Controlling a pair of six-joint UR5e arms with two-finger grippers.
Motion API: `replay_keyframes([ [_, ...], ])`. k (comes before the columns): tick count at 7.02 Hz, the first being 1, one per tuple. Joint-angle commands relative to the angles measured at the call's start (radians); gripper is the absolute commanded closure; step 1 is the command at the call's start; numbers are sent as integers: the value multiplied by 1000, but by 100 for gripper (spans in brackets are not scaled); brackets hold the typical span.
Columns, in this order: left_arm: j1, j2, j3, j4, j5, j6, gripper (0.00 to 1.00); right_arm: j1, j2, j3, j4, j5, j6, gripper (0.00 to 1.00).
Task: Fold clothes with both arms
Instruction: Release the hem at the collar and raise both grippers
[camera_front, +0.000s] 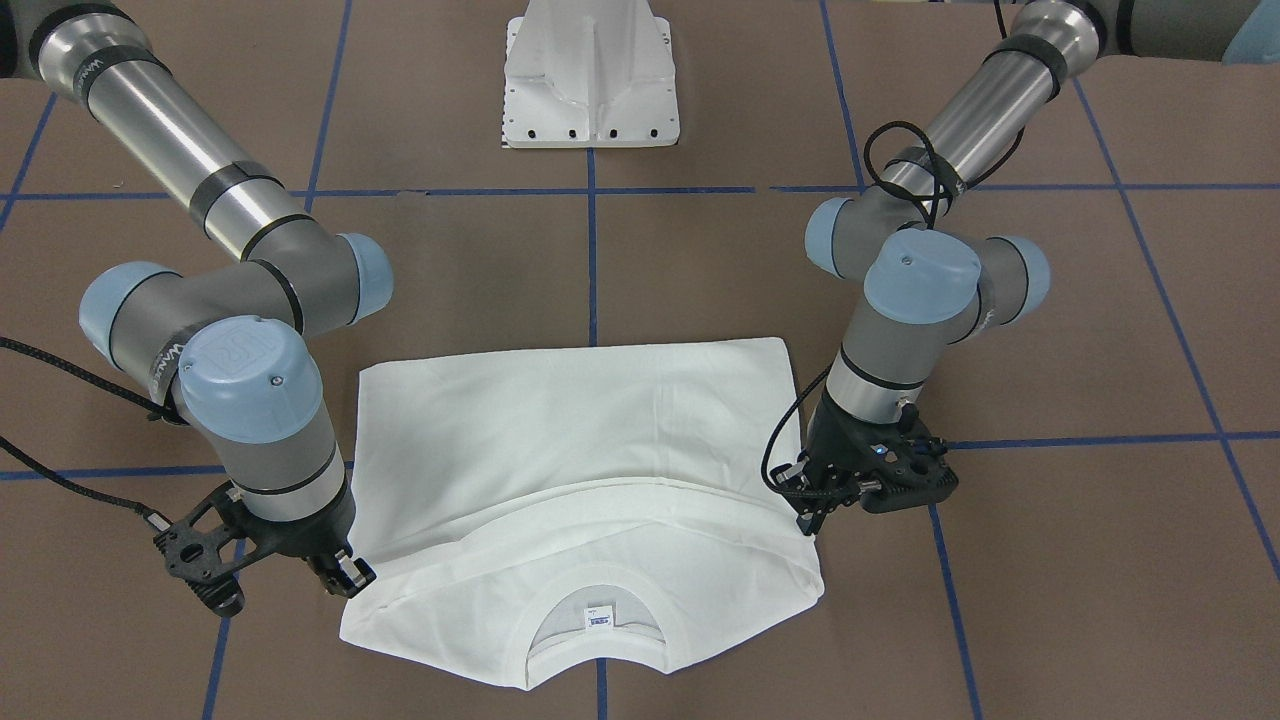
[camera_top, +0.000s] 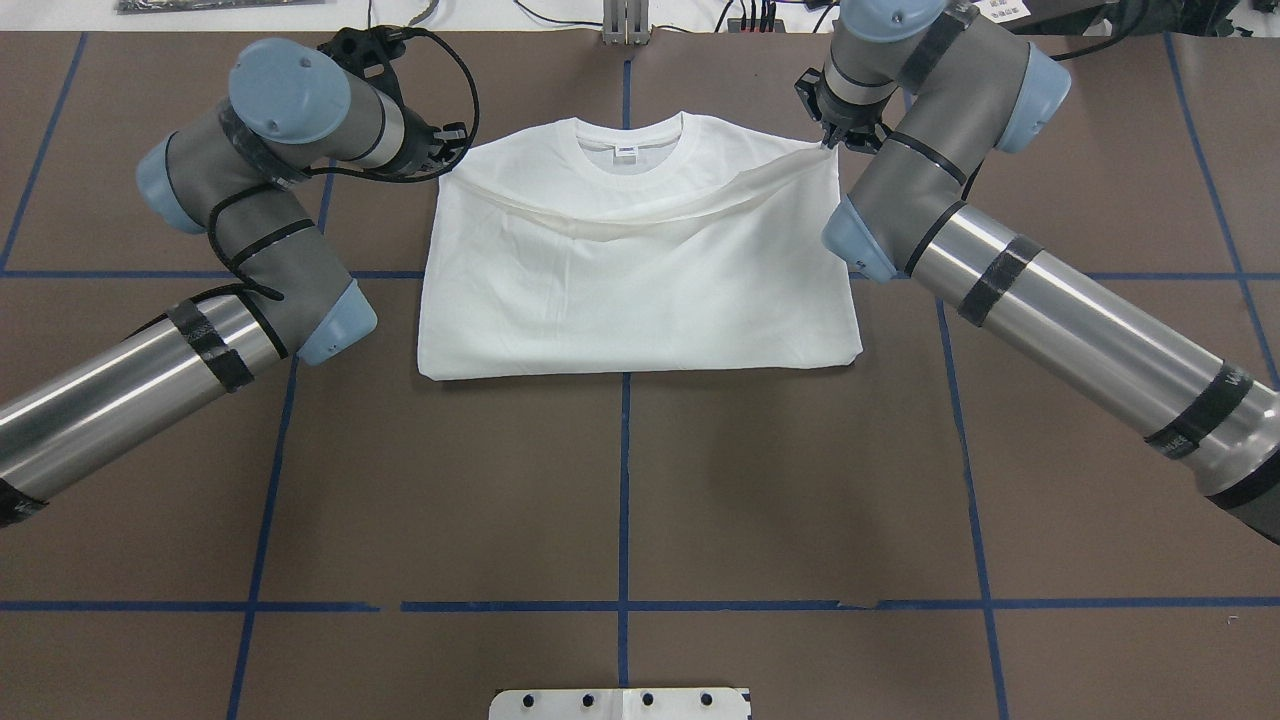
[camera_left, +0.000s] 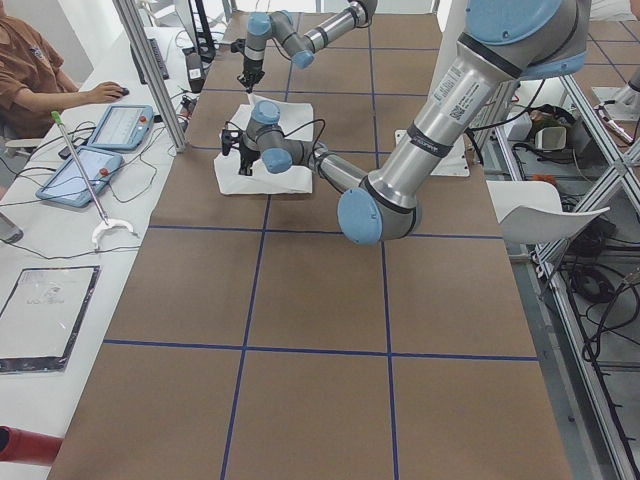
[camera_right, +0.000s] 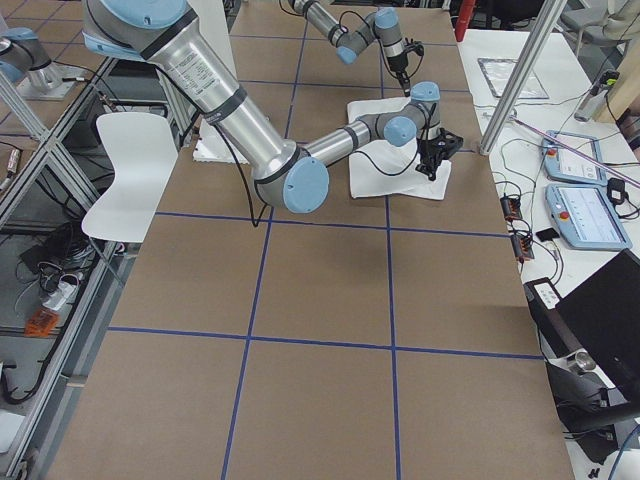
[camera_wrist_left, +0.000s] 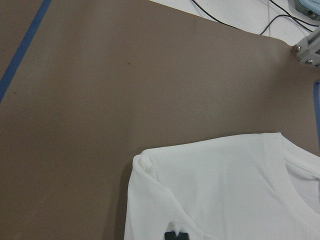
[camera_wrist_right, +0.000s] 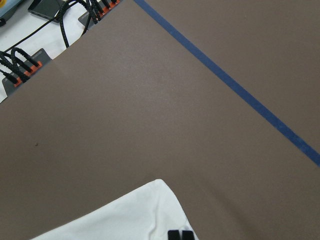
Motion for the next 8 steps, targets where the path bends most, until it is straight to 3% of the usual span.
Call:
replay_keyframes([
  [1,-10,-5,44,-5,21,36,100,-1,3,-37,37,-11,-1,100],
  [5,-10,-5,81,-46,21,36,100,-4,12,-53,38,-11,0,100],
  [6,-10,-5,81,-48,23,36,79,-2,18,-53,38,-10,2,100],
  [7,-10,-5,81,-48,23,36,75,-2,18,-55,40,-9,0,75],
  [8,-12,-5,81,-48,23,36,74,-1,16,-55,40,-9,0,63],
])
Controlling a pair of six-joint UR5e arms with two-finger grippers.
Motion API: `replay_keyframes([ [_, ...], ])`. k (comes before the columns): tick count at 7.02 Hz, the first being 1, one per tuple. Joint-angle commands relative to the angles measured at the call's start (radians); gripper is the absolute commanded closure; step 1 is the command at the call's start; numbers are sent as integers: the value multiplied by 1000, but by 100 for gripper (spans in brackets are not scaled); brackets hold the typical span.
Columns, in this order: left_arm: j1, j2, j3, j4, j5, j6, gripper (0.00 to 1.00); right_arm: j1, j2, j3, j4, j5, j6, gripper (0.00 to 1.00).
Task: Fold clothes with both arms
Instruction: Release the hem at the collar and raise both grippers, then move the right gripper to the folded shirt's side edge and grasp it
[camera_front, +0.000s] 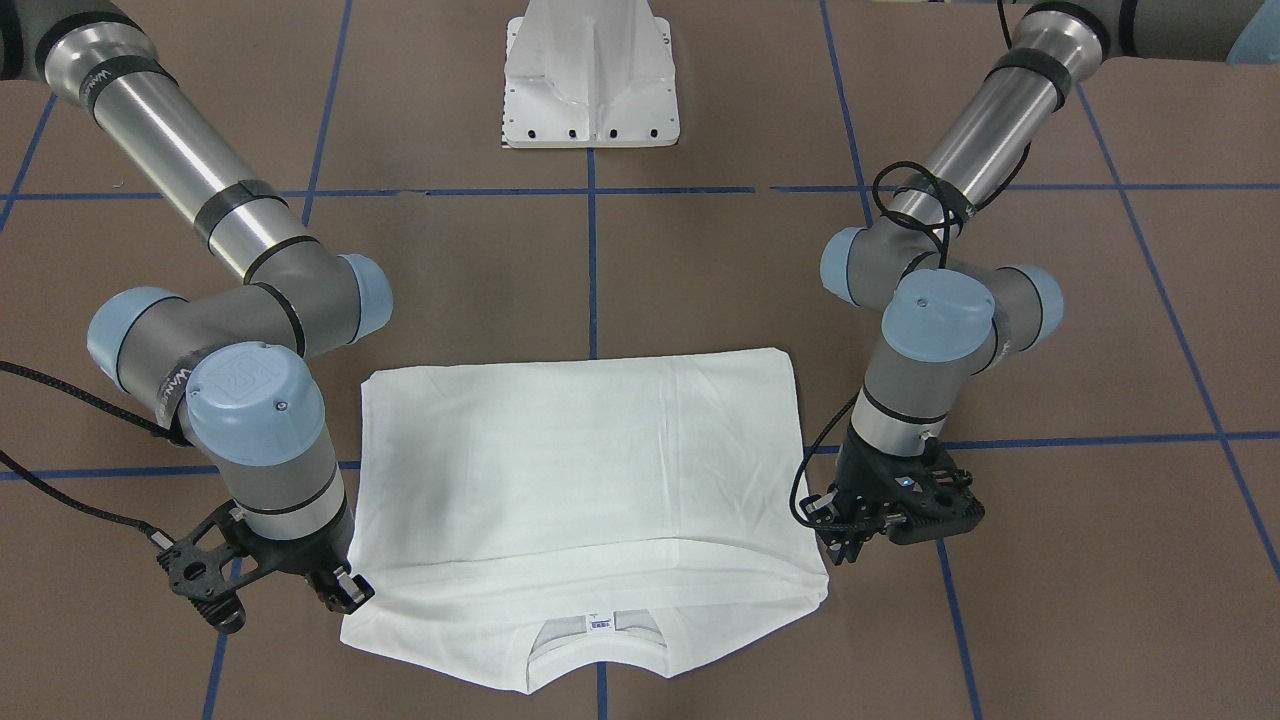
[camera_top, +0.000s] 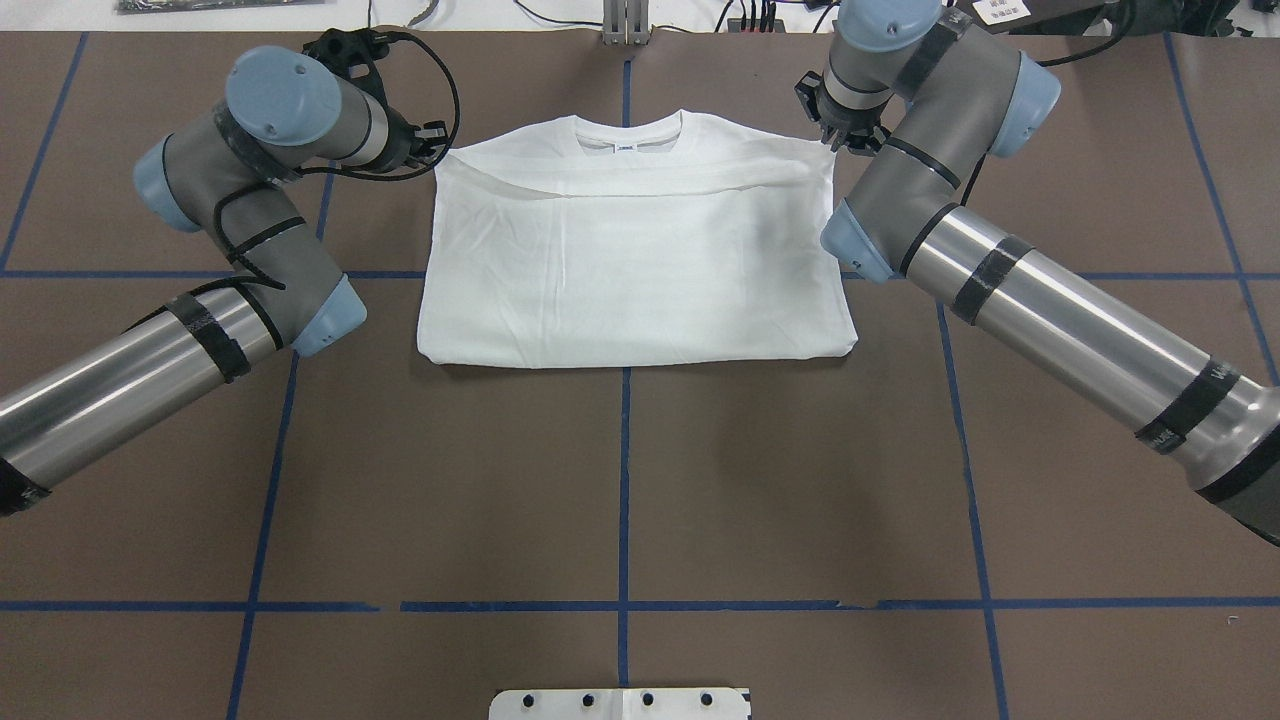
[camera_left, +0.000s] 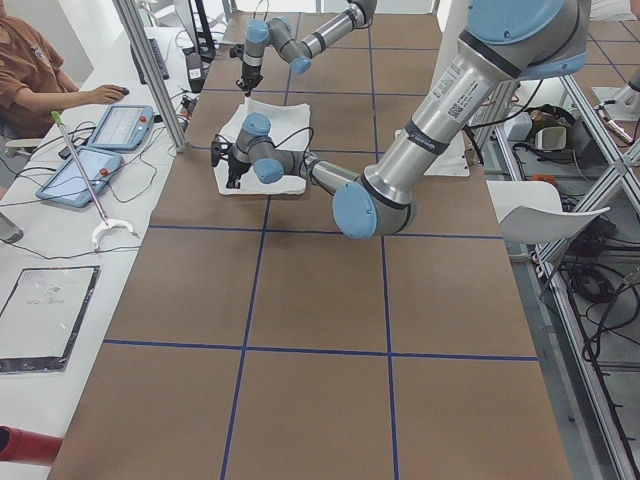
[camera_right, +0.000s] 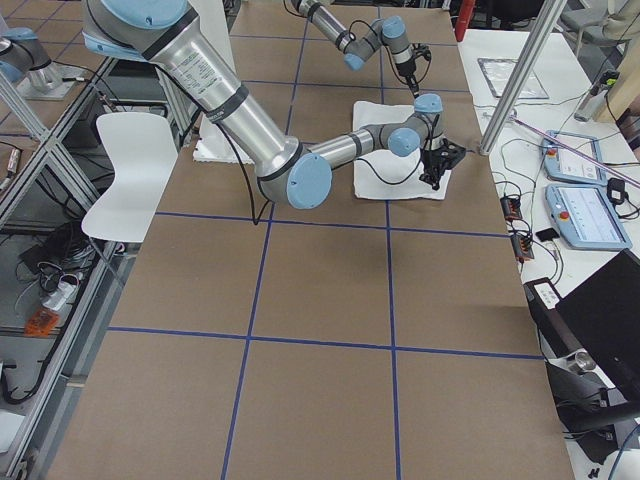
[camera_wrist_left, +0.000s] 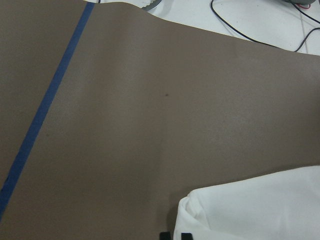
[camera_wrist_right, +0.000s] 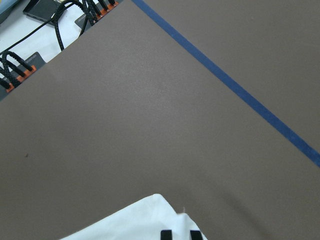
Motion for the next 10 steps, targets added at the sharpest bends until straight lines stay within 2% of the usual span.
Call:
replay_keyframes([
  [1,-6,2,1,-1,0,0,74,3,1,10,1,0,3,53],
  [3,-24,2,-2,-13,-3,20,73,-11,-84,182,1,17,35,36],
  [5,-25,11,-10,-41,-8,22,72,-90,-295,448,2,43,146,34],
  [6,-25,11,-18,-39,-8,22,71,-130,-378,525,4,43,215,30],
  [7,-25,11,-24,-38,-8,22,71,-181,-426,588,4,37,299,28],
  [8,-25,11,-27,-35,-8,23,71,-230,-455,605,4,22,360,28],
  [10,-25,11,-27,-35,-5,25,70,-258,-472,605,4,17,360,29],
])
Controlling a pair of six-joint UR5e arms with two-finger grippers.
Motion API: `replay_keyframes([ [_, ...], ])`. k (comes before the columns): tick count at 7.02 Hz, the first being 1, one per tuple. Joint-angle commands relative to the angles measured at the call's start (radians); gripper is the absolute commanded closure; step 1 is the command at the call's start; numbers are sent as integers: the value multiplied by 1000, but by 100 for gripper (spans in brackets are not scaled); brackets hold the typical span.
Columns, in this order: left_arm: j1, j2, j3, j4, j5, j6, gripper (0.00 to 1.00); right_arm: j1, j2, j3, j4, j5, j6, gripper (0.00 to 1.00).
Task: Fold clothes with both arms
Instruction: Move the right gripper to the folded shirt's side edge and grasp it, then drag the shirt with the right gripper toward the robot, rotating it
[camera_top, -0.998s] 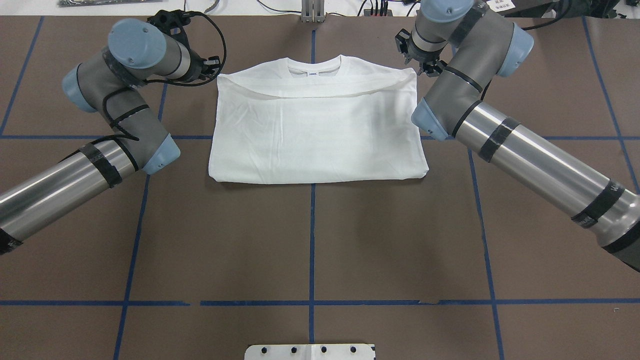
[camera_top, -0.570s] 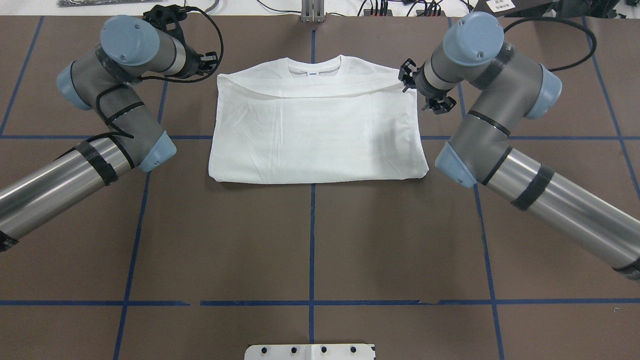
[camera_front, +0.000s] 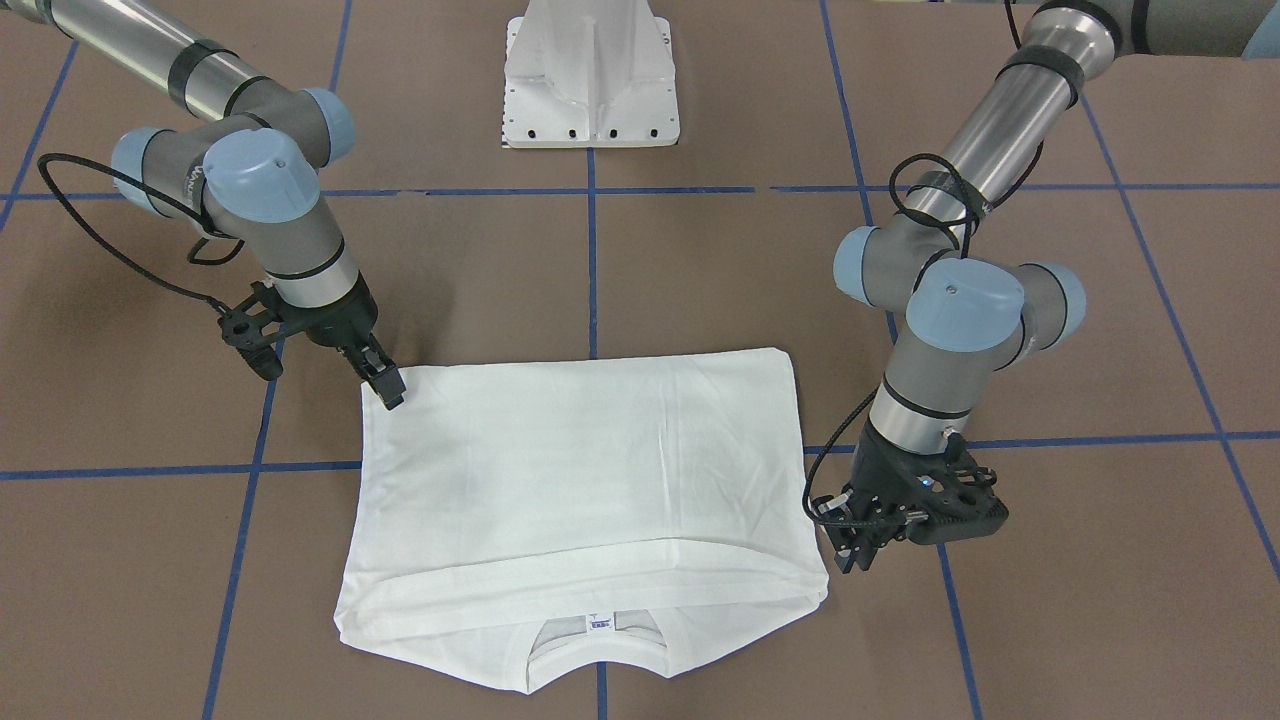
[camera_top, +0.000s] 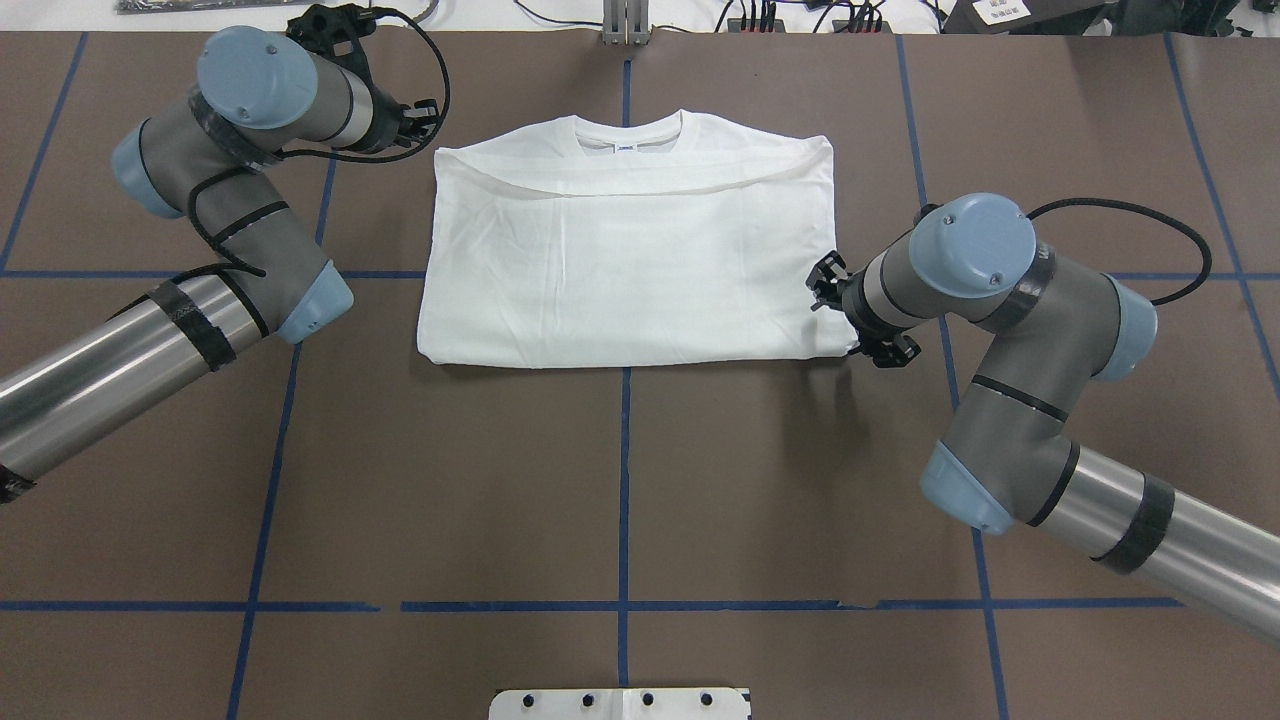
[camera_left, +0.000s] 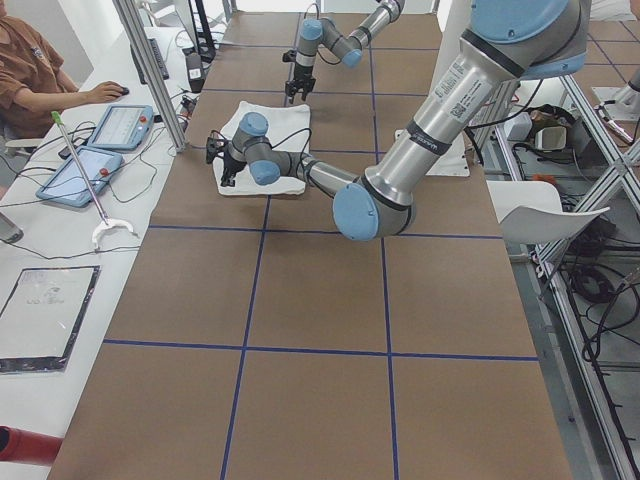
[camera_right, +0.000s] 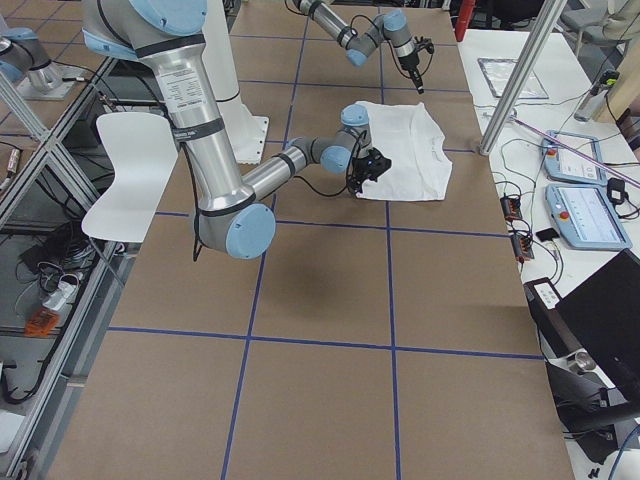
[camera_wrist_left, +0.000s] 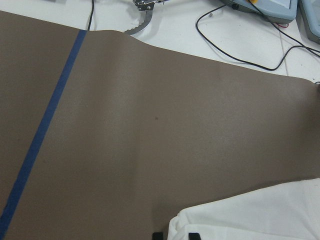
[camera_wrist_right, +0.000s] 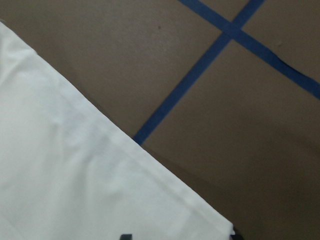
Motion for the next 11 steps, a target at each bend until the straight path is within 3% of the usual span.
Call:
replay_keyframes([
  [1,0,2,-1,2,2,1,70,-17,-16,0,0,-3,10,30],
  [2,0,2,-1,2,3,1,70,-19,-14,0,0,-5,11,47],
  [3,0,9,-2,3,5,1,70,-16,-14,1,0,0,13,99],
  [7,0,23,-2,5,5,3,70,-4,-14,8,-2,19,7,100],
  [9,-2,28,-63,10,-1,0,70,-14,-107,175,-14,87,22,100],
  [11,9,73,-233,48,-68,-14,70,-179,-280,425,-15,153,59,100],
])
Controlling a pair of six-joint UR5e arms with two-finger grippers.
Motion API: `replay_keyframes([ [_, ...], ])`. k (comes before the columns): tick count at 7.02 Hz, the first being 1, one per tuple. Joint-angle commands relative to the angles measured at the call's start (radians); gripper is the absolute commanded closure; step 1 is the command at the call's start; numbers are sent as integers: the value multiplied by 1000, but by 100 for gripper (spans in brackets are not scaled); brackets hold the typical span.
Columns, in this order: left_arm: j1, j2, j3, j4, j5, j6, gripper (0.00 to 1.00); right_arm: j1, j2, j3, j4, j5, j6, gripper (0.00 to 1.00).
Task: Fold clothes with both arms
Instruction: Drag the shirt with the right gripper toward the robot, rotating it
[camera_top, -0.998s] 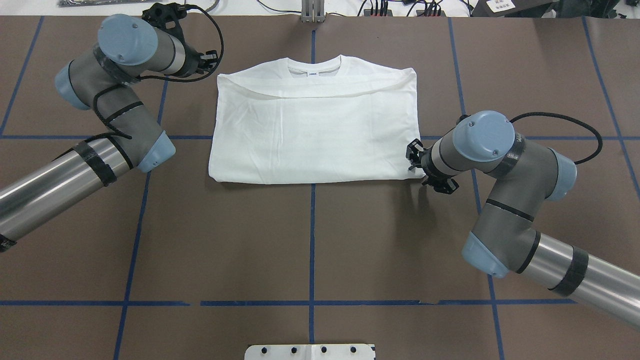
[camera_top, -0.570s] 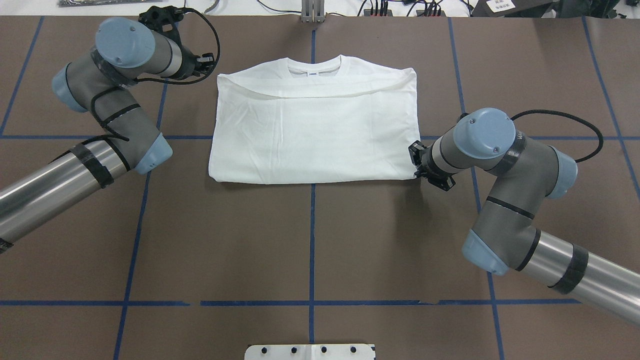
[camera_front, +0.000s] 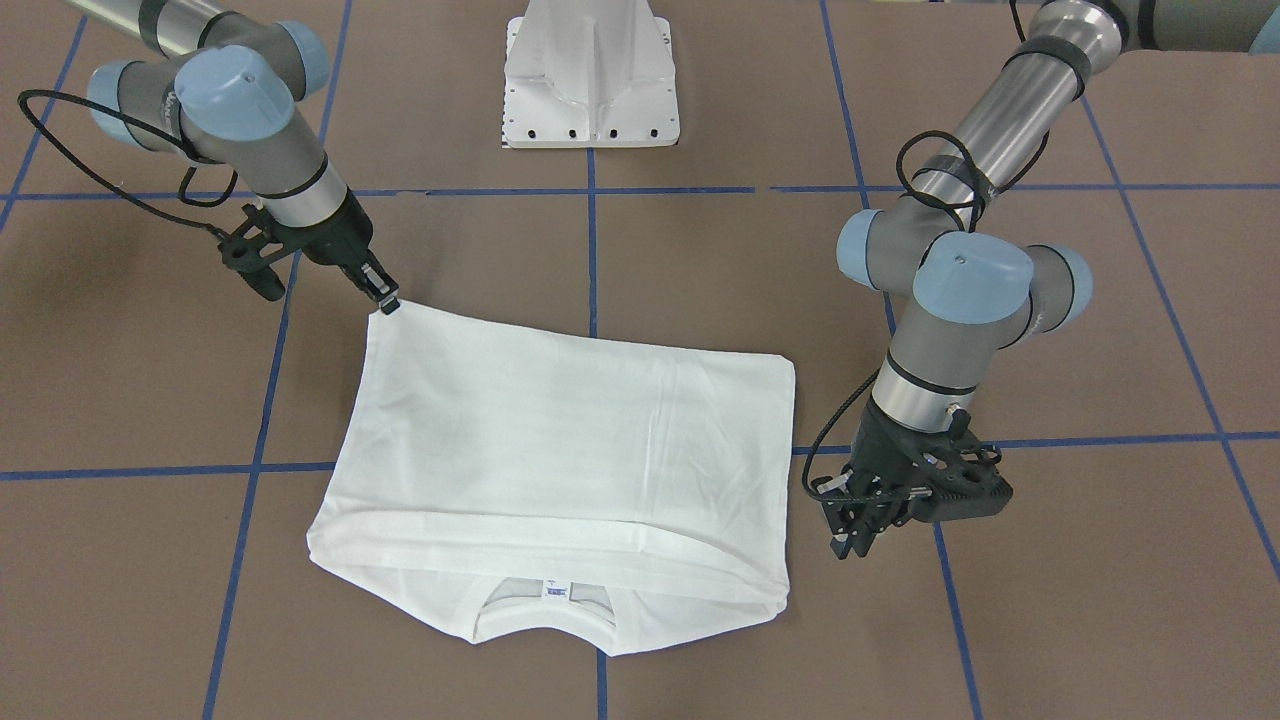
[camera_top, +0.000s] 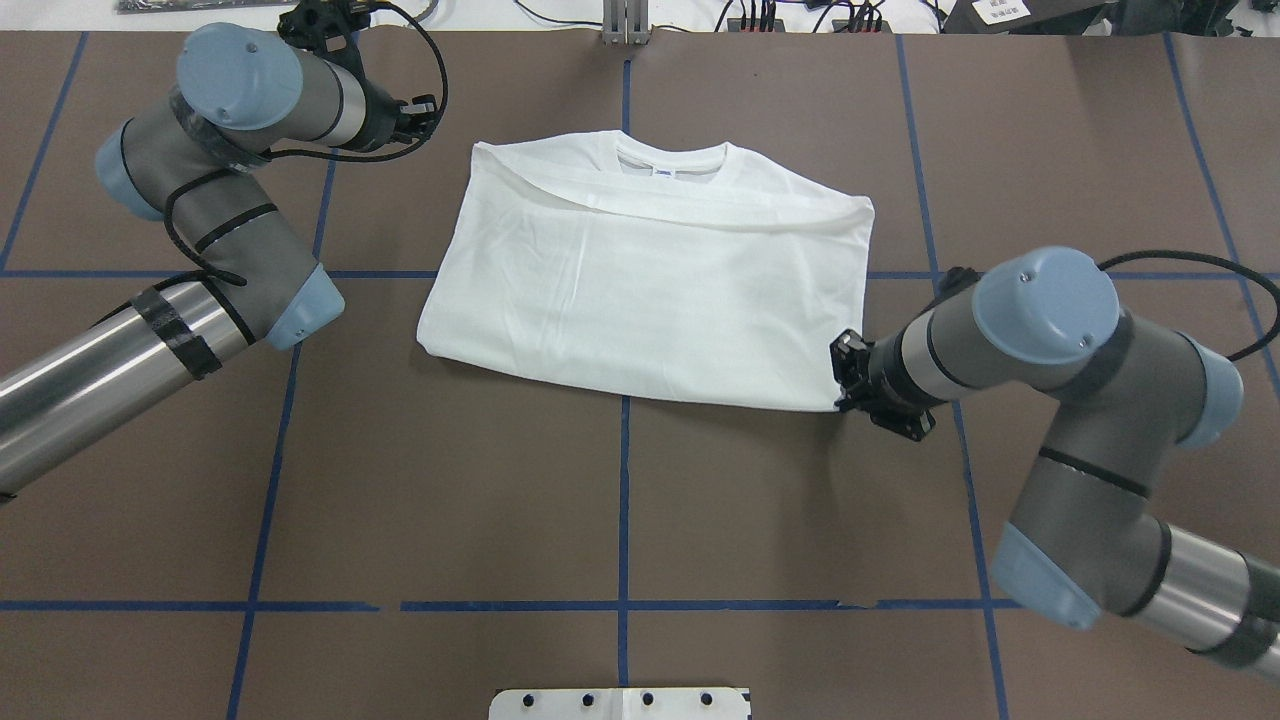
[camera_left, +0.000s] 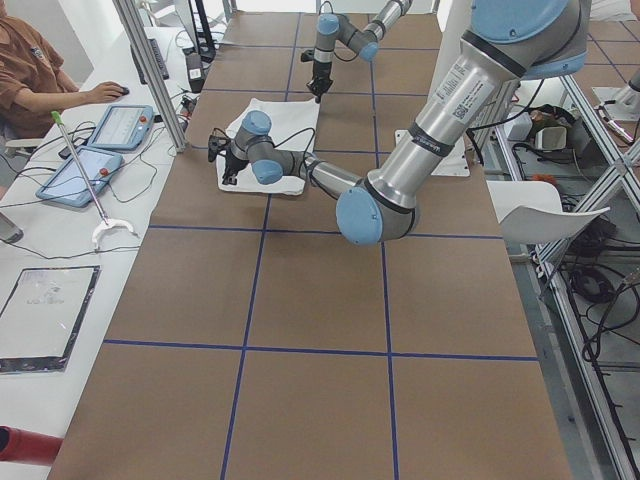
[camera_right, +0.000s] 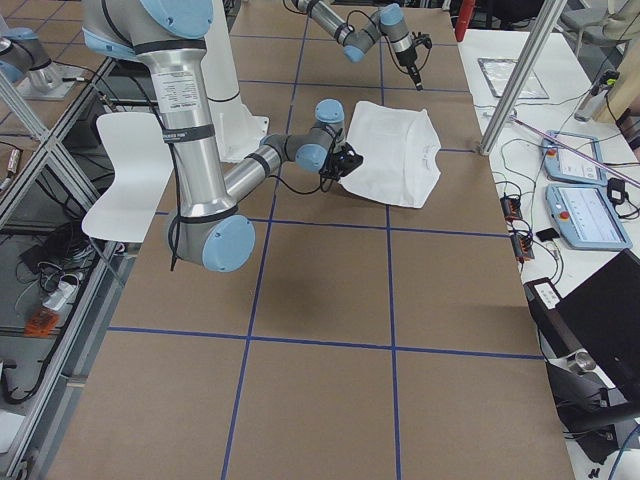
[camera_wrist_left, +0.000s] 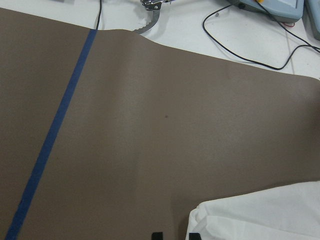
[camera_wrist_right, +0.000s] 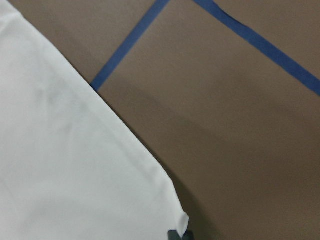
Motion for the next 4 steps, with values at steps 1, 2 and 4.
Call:
replay_keyframes([
  [1,10,48,-180,65,-169,-70,70,-215,-127,205,-3,39,74,100],
  [2,26,64,-256,70,-199,-159,69,-347,-126,219,-3,38,137,100],
  [4,114,146,-480,222,-198,-235,65,-442,-144,256,-3,41,168,1],
])
